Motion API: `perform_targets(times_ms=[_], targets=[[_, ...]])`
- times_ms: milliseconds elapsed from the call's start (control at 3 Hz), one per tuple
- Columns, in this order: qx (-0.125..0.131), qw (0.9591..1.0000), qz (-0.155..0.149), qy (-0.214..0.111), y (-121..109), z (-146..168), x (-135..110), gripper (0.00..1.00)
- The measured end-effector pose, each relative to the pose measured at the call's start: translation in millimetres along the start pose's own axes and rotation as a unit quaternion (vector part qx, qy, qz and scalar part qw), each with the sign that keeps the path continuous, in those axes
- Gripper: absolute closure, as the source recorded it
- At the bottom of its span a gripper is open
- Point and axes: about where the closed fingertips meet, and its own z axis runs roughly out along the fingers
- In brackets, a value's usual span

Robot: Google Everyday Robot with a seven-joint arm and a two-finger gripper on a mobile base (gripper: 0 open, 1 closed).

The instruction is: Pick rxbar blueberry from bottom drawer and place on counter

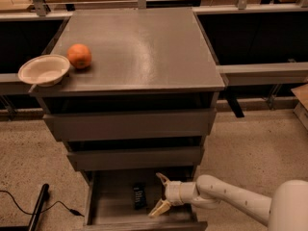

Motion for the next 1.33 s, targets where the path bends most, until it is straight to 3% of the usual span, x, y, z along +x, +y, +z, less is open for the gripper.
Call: perform_targets(times_ms=[333, 667, 1333], targets=[[-0.006, 0.9998, 0.011, 0.014, -14.0, 13.7, 29.7, 0.0], [-0.002, 0.9999, -0.005, 0.013, -36.7, 33.5, 57.3, 0.0], [0.029, 0.998, -0.054, 0.019, -66.3, 71.5, 104.5, 0.0]])
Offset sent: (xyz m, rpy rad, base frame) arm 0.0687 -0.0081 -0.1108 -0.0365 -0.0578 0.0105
